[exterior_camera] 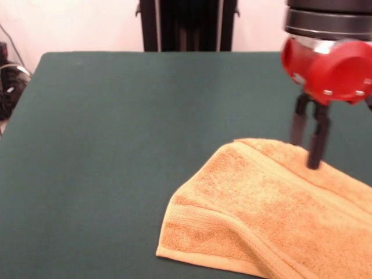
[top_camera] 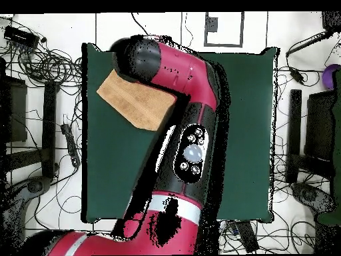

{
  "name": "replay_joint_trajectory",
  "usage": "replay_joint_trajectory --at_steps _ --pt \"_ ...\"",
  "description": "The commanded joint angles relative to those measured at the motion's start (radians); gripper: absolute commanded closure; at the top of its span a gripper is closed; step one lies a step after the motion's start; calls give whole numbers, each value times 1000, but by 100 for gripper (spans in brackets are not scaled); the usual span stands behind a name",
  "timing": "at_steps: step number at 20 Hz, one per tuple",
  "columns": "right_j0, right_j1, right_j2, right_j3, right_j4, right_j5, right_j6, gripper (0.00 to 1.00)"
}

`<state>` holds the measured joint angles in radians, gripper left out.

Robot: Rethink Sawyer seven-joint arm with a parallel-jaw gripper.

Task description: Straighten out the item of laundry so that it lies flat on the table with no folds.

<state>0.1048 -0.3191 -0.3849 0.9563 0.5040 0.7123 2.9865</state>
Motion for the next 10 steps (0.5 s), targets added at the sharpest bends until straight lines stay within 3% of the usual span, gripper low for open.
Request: replay_joint_trajectory --at_steps 1,6,10 --pt "-37 -17 217 347 -87 -182 -158 0" --pt "3 74 146 282 -122 -253 31 0" --pt "6 80 146 299 -118 -231 68 0"
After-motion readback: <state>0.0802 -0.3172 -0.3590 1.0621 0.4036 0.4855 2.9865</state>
